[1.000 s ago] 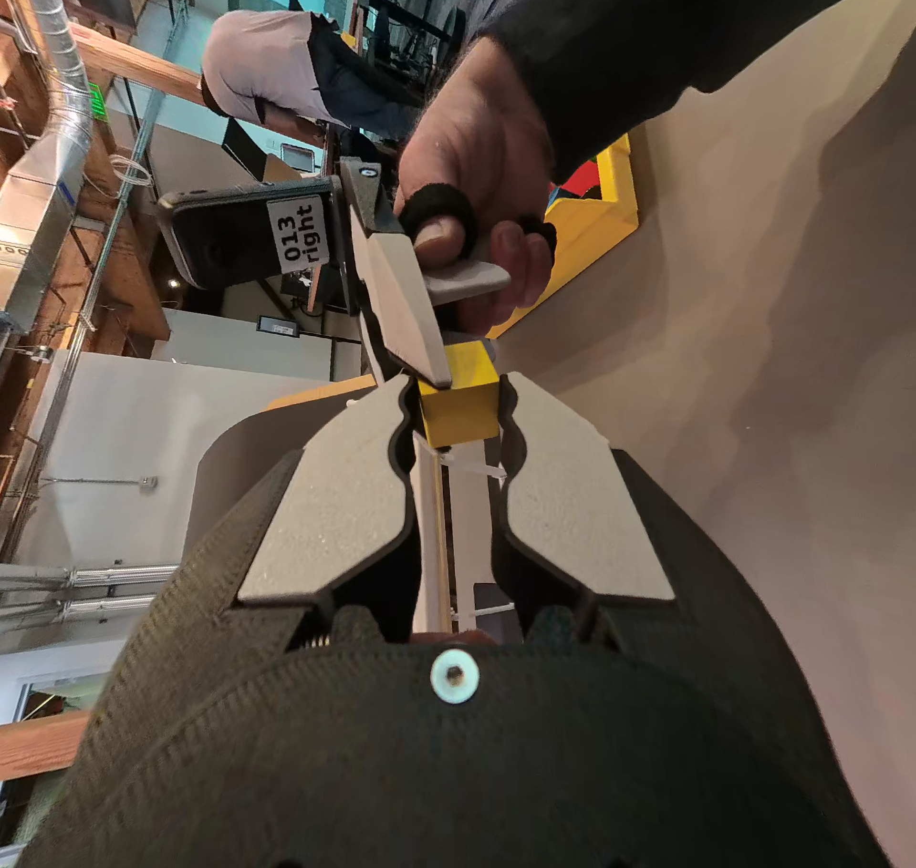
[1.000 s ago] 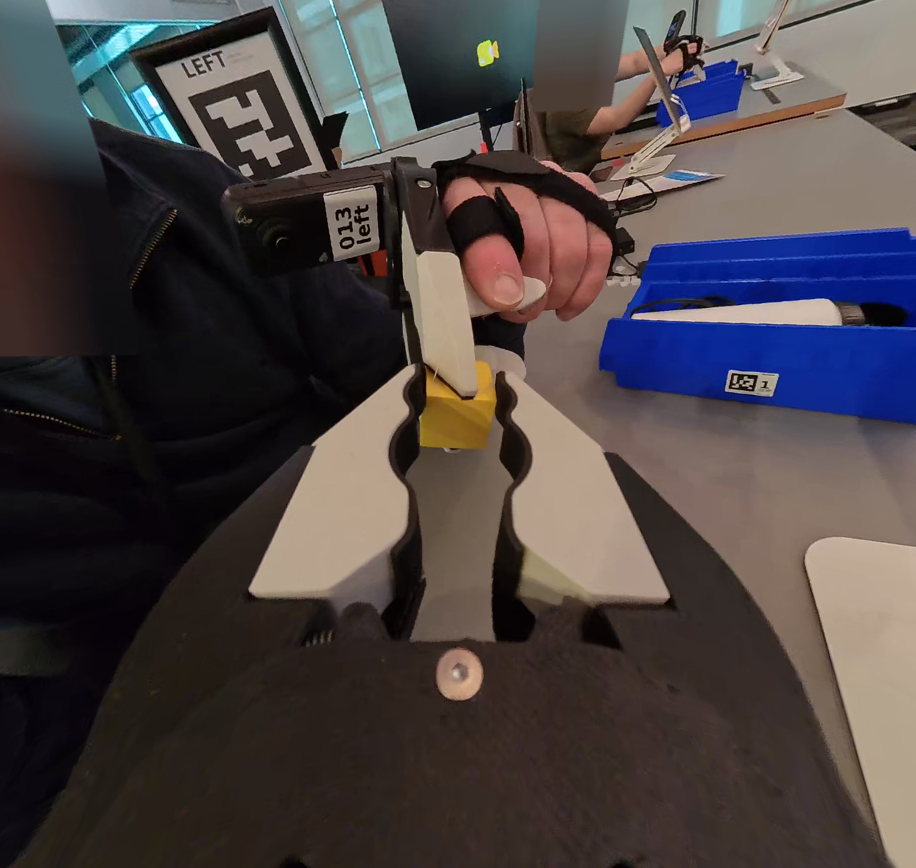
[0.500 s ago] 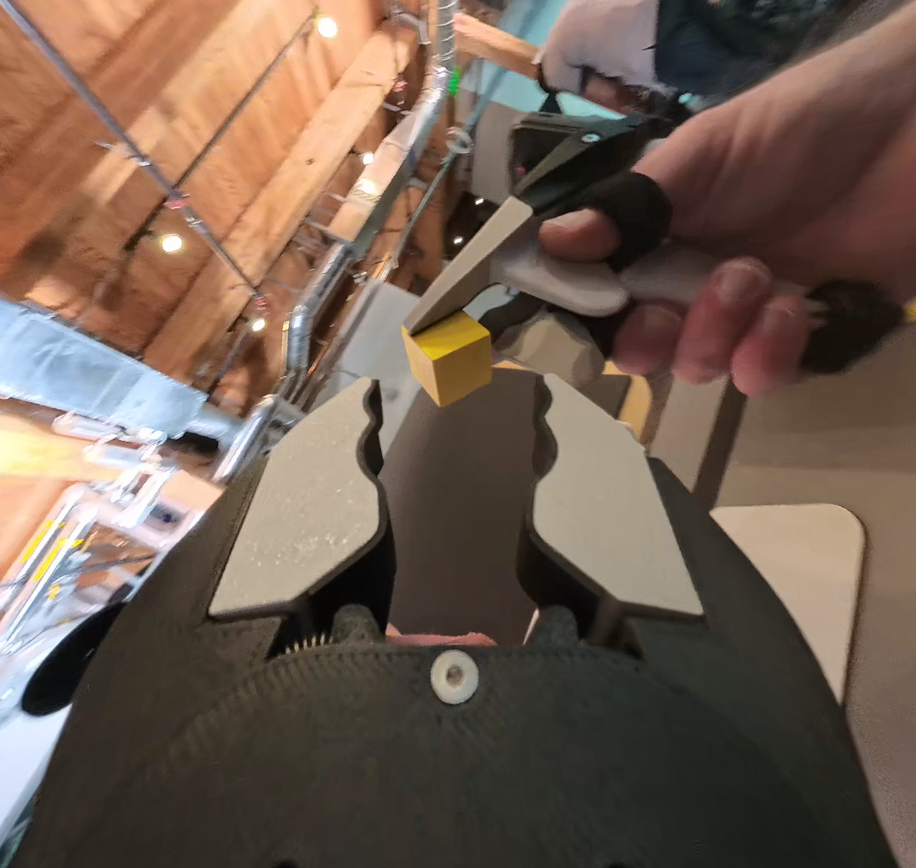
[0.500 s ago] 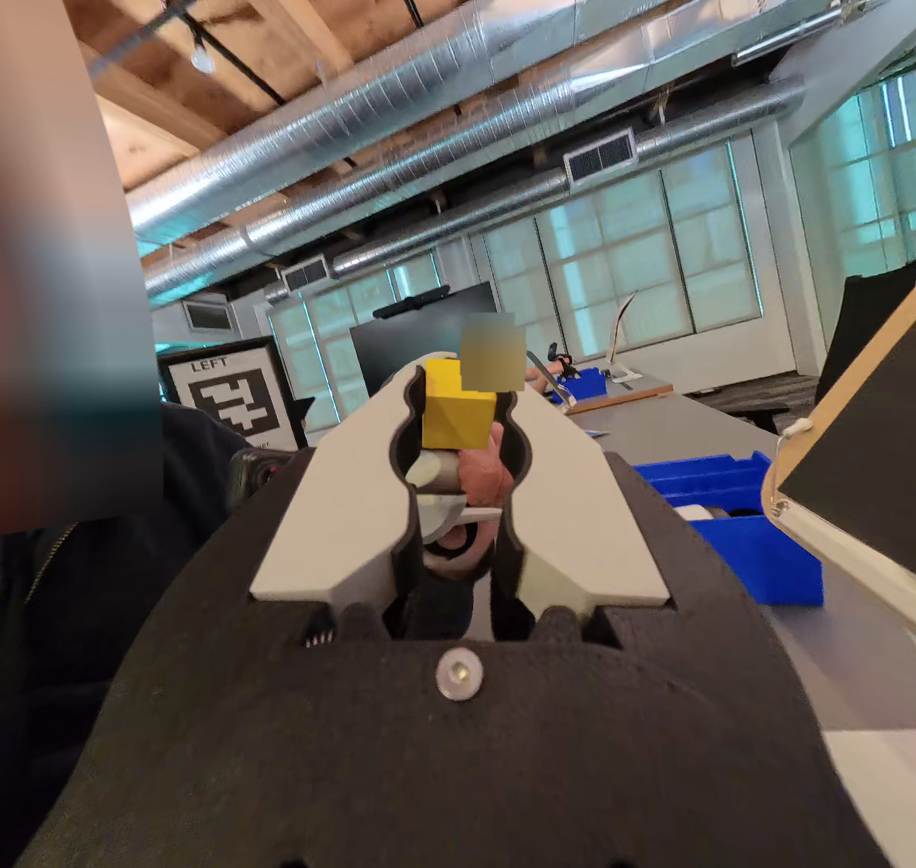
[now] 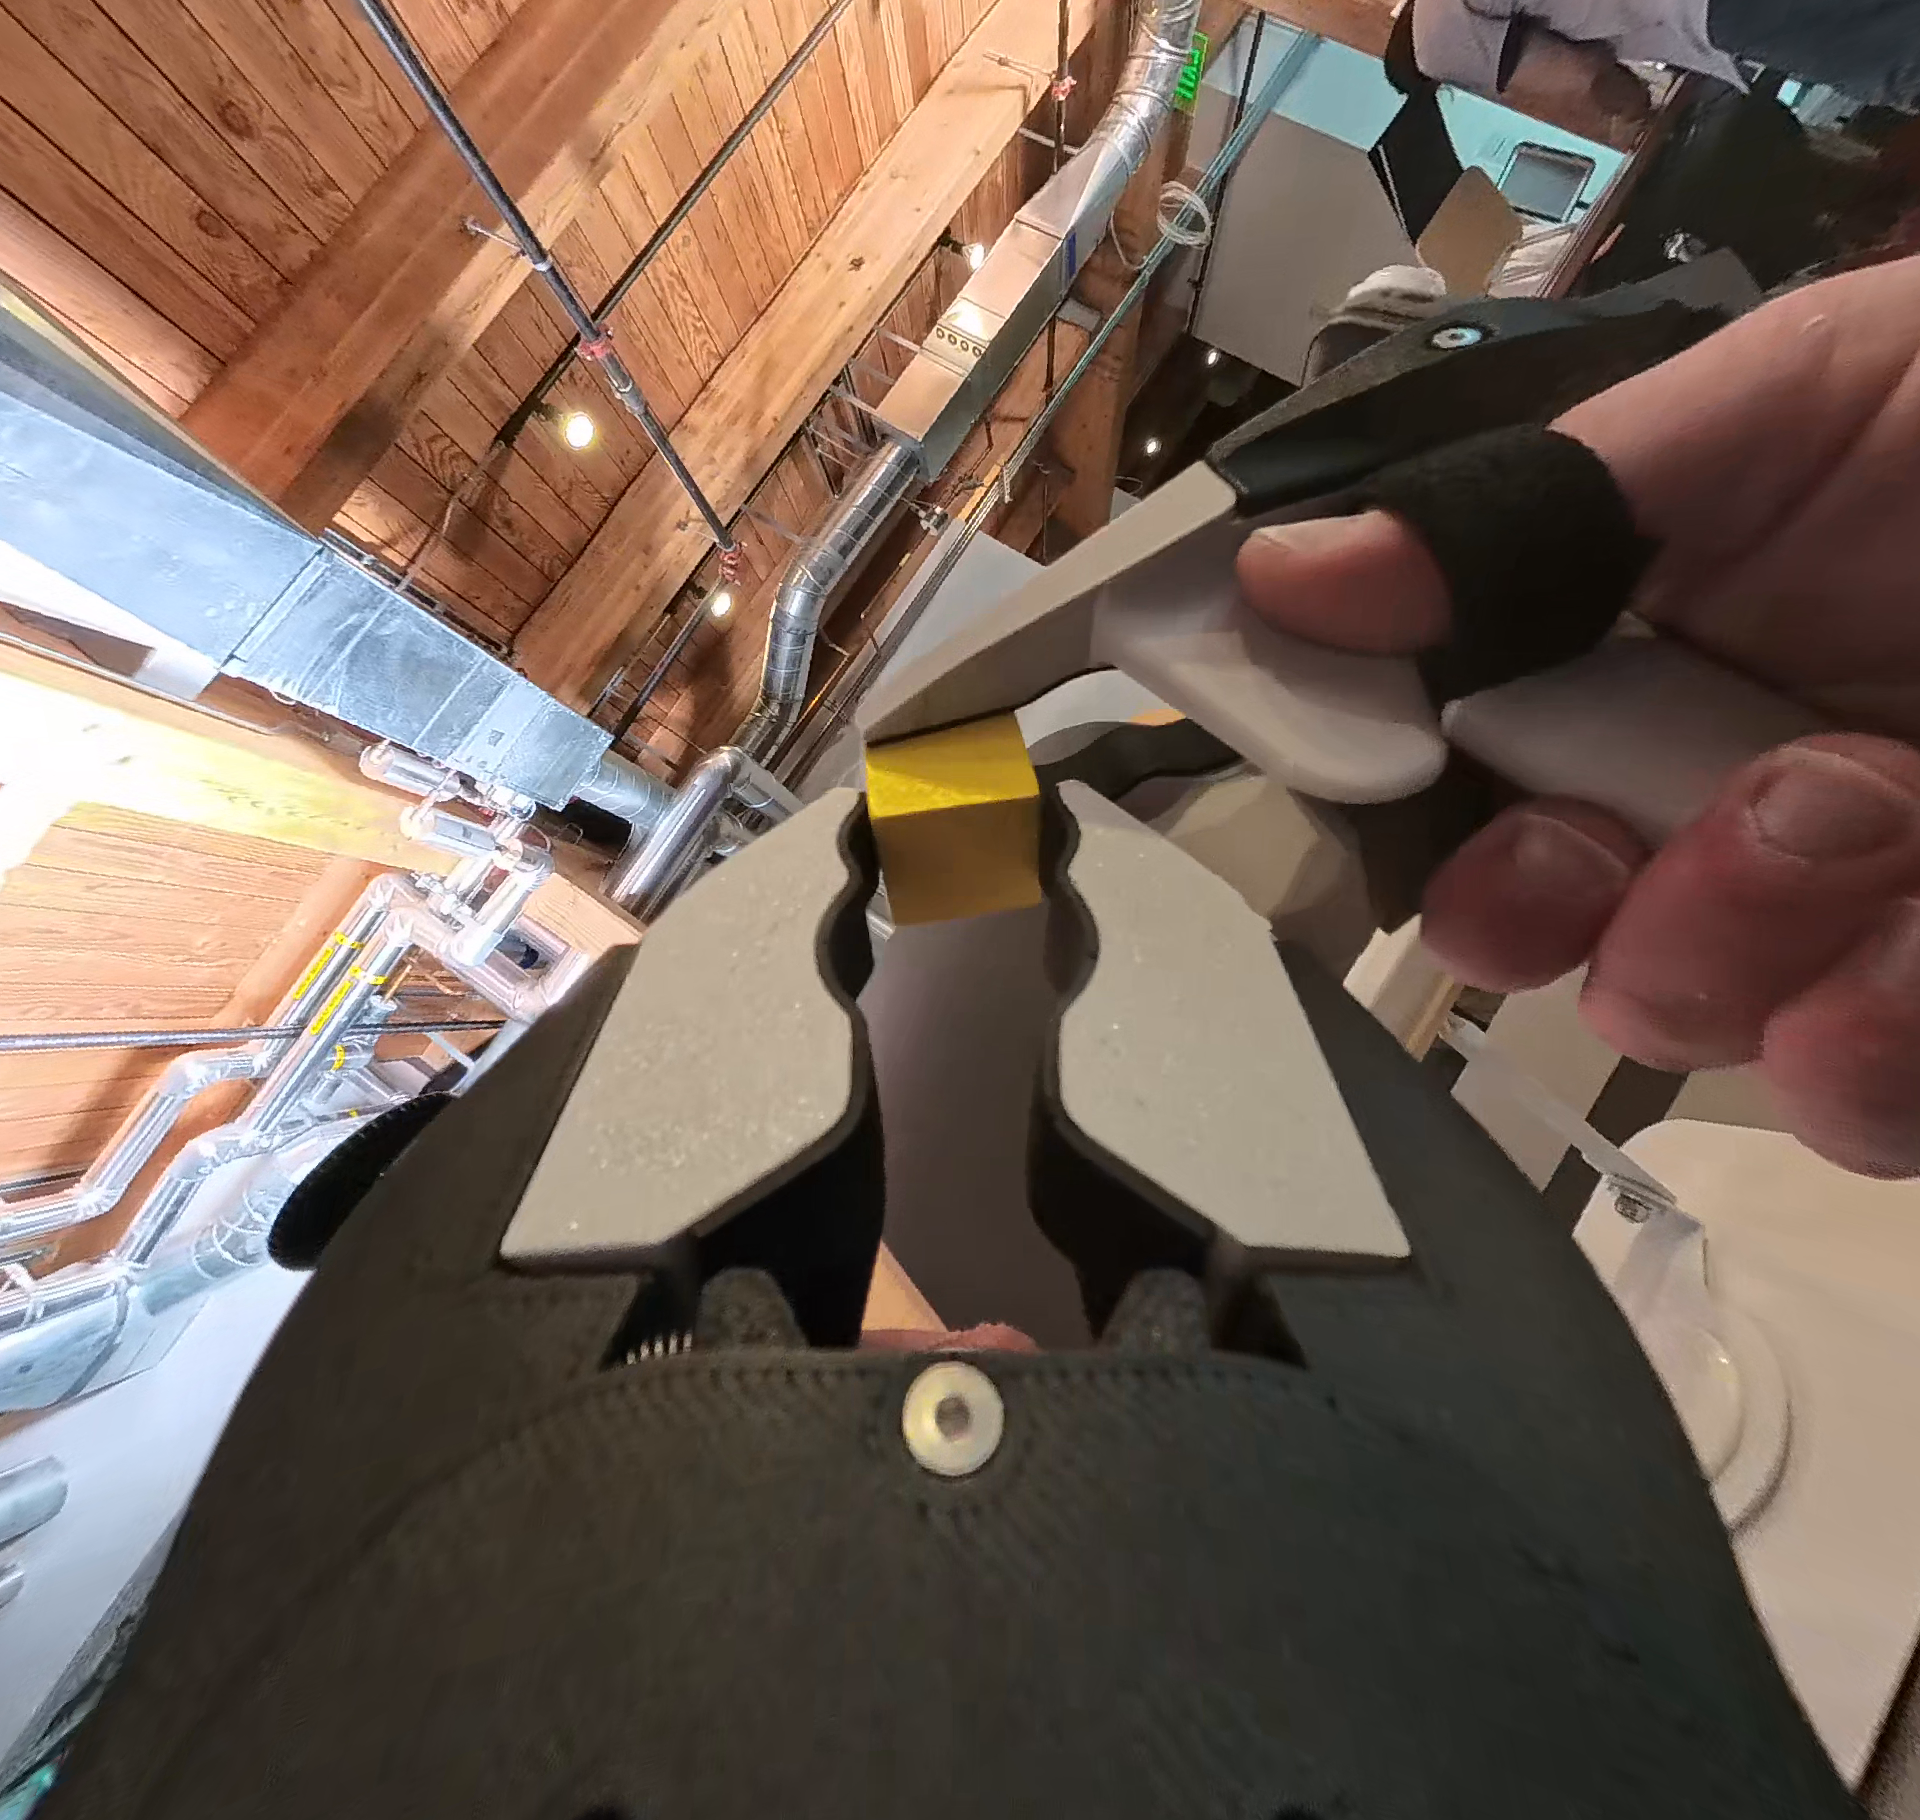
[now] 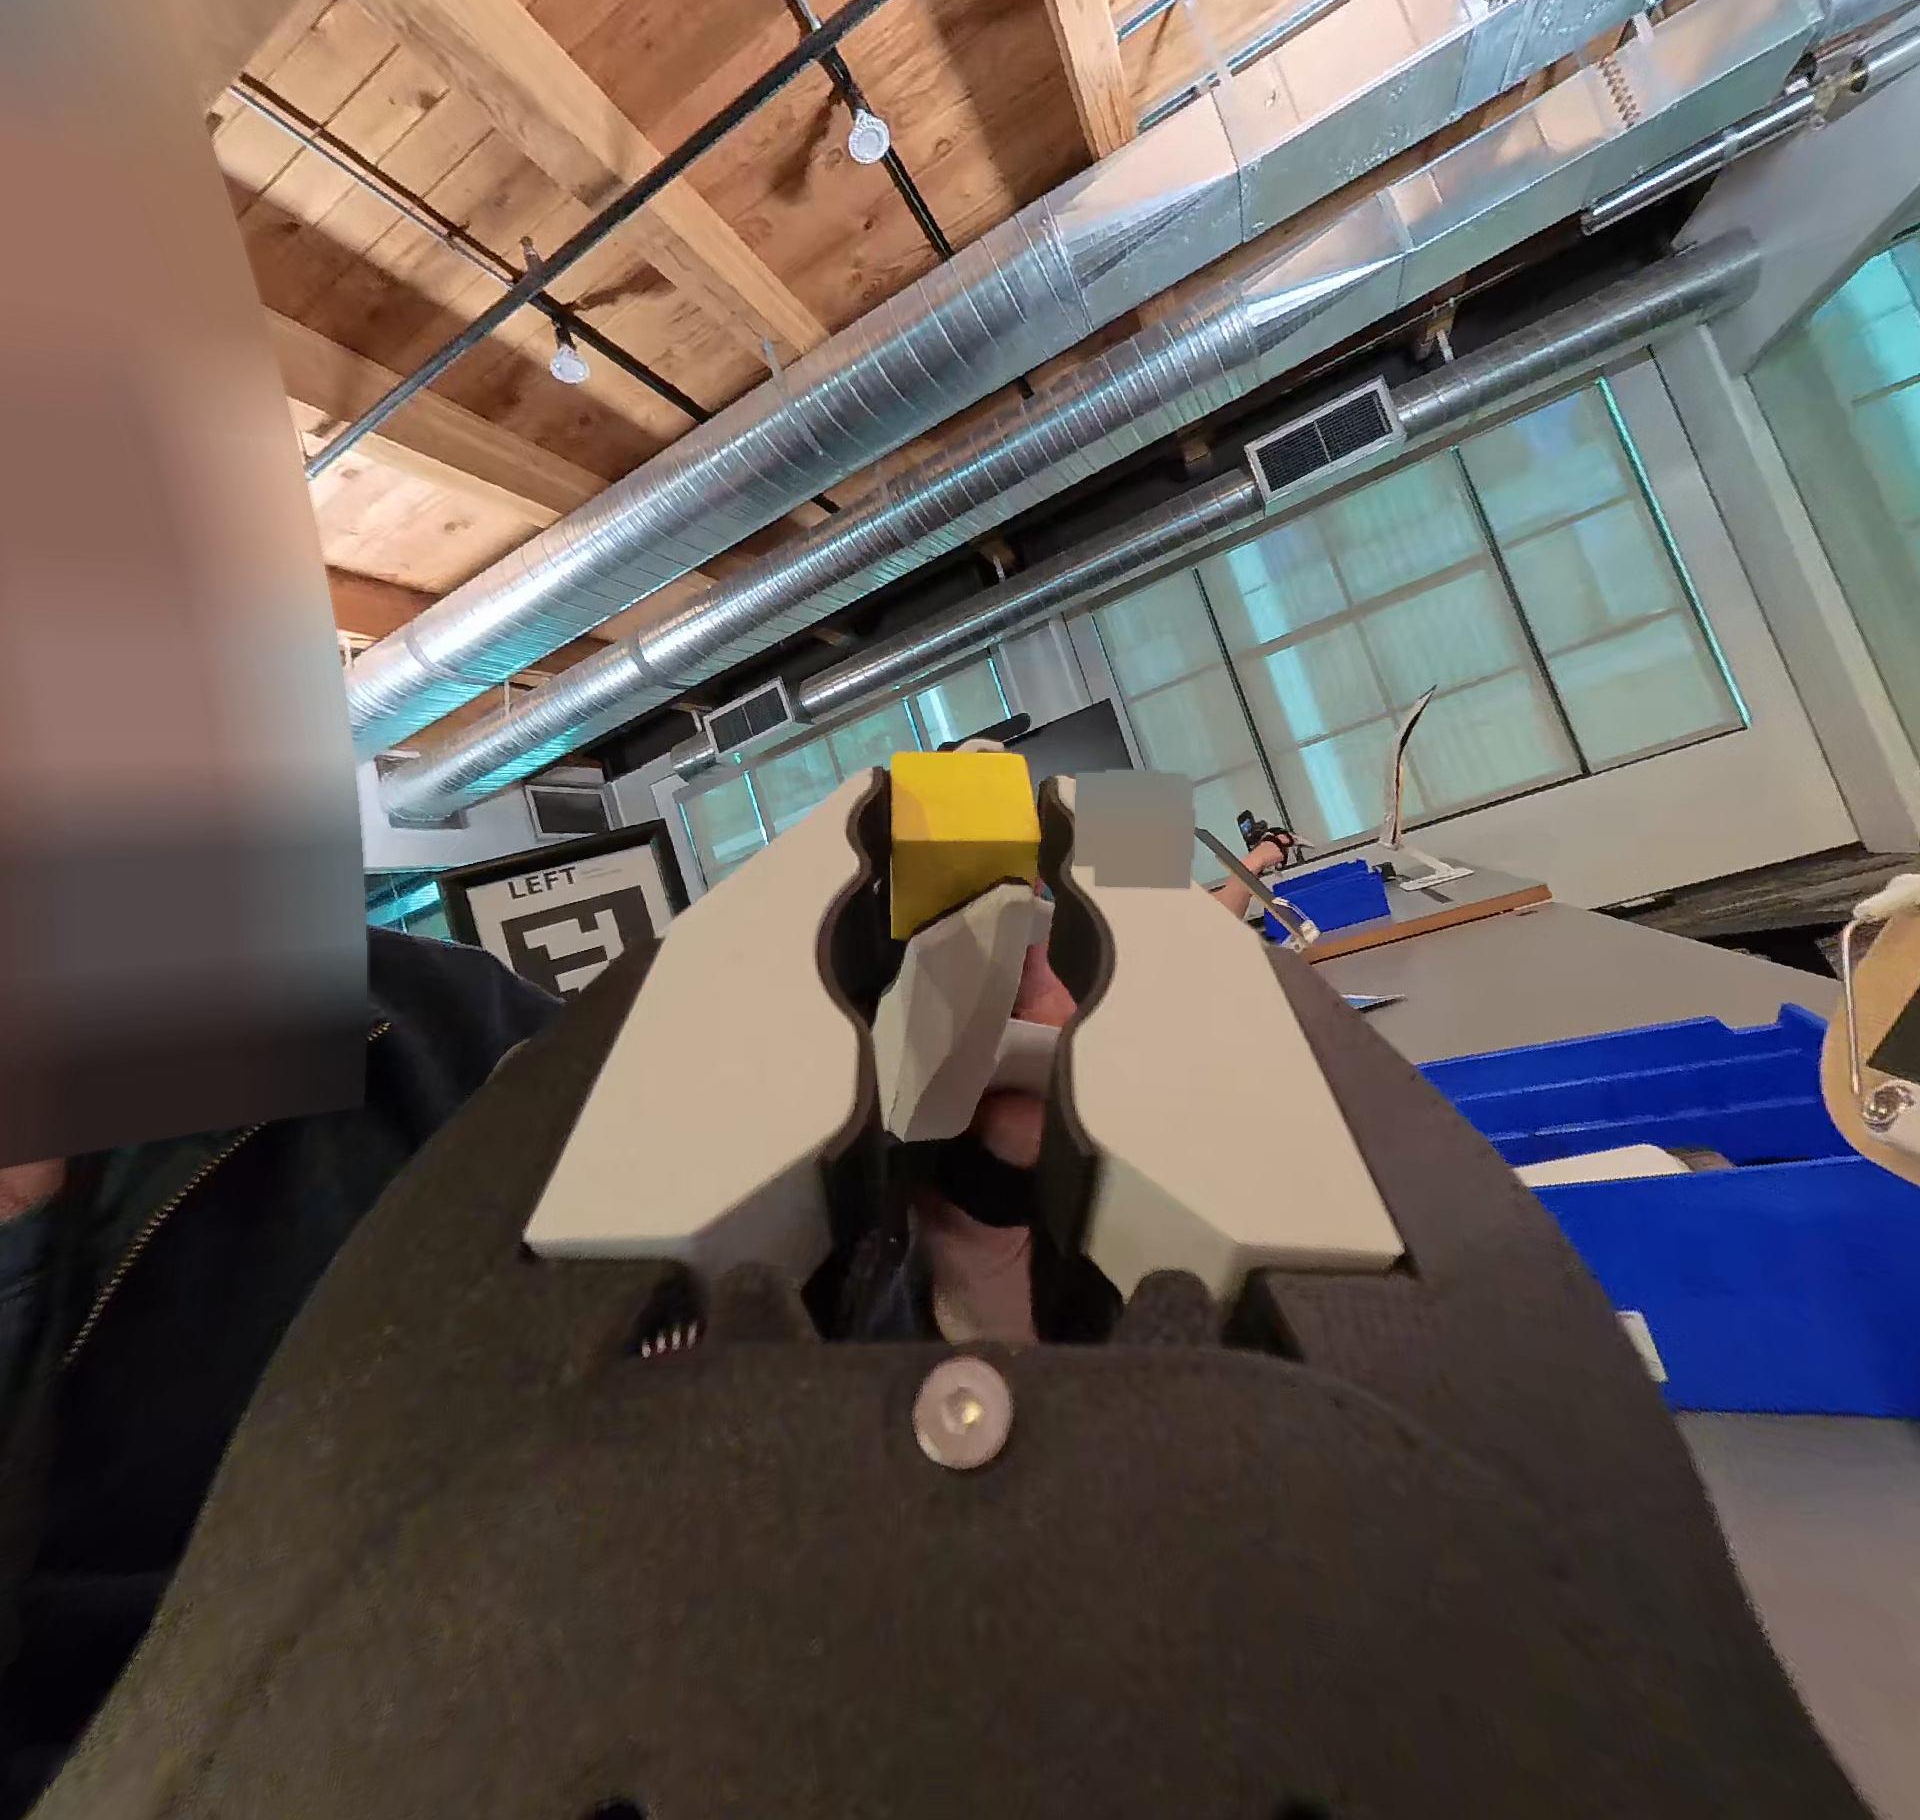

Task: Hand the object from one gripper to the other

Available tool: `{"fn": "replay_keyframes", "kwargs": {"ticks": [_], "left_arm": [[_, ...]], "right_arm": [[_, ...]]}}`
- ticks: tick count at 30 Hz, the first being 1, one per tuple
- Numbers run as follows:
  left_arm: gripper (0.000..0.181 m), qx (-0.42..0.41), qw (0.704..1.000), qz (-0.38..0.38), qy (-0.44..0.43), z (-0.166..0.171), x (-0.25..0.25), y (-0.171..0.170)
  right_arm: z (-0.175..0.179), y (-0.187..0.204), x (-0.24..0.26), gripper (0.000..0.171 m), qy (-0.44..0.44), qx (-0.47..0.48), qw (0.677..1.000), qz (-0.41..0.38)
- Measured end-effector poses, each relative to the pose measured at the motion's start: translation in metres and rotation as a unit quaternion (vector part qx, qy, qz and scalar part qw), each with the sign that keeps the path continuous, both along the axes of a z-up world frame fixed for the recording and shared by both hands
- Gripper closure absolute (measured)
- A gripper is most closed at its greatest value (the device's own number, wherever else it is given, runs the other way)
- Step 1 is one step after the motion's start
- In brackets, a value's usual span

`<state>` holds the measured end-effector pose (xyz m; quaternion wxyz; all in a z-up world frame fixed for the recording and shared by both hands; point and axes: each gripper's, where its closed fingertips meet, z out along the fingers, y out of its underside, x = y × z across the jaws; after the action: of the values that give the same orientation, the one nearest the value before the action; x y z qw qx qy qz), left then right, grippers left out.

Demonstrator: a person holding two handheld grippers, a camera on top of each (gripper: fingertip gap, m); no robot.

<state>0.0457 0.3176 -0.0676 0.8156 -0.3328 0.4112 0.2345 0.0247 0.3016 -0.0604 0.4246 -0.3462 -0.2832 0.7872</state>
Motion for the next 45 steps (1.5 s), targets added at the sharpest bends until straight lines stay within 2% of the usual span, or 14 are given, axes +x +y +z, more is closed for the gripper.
{"fn": "replay_keyframes", "kwargs": {"ticks": [3,6,10,14,18,22,25,29,33,36,39,41,45], "left_arm": [[0.153,-0.012,1.0,-0.009,0.013,-0.002,0.001,0.001],[0.153,-0.059,0.997,-0.034,0.047,-0.008,0.002,0.003],[0.152,-0.117,0.986,-0.056,0.107,-0.019,-0.002,0.004],[0.152,-0.189,0.965,-0.063,0.169,-0.036,-0.007,0.003],[0.152,-0.227,0.953,-0.02,0.197,-0.046,-0.01,0.007],[0.152,-0.233,0.948,0.049,0.211,-0.055,-0.011,0.019],[0.152,-0.235,0.943,0.088,0.218,-0.062,-0.011,0.027],[0.152,-0.238,0.942,0.115,0.208,-0.063,-0.012,0.032],[0.152,-0.238,0.941,0.126,0.207,-0.063,-0.012,0.034],[0.153,-0.222,0.95,0.111,0.187,-0.056,-0.01,0.033],[0.13,-0.198,0.964,0.094,0.149,-0.04,-0.012,0.032],[0.123,-0.164,0.976,0.087,0.116,-0.026,-0.016,0.031],[0.123,-0.081,0.993,0.064,0.063,-0.004,-0.015,0.022]], "right_arm": [[-0.003,0.001,0.0,0.142,-0.018,0.015,1.0,-0.012],[-0.011,0.007,-0.001,0.115,-0.084,0.055,0.994,-0.048],[-0.015,0.008,0.009,0.112,-0.159,0.122,0.975,-0.098],[-0.029,0.008,0.012,0.114,-0.279,0.187,0.931,-0.146],[-0.05,0.014,0.009,0.115,-0.389,0.202,0.879,-0.19],[-0.055,0.017,-0.005,0.12,-0.401,0.168,0.878,-0.199],[-0.071,0.026,-0.012,0.124,-0.441,0.161,0.854,-0.224],[-0.075,0.034,-0.014,0.142,-0.457,0.171,0.832,-0.263],[-0.075,0.036,-0.014,0.143,-0.464,0.184,0.82,-0.279],[-0.064,0.034,-0.011,0.144,-0.424,0.162,0.851,-0.263],[-0.039,0.03,-0.005,0.144,-0.32,0.091,0.922,-0.199],[-0.023,0.028,0.003,0.145,-0.241,0.035,0.959,-0.146],[-0.014,0.03,0.008,0.145,-0.153,-0.036,0.985,-0.071]]}}
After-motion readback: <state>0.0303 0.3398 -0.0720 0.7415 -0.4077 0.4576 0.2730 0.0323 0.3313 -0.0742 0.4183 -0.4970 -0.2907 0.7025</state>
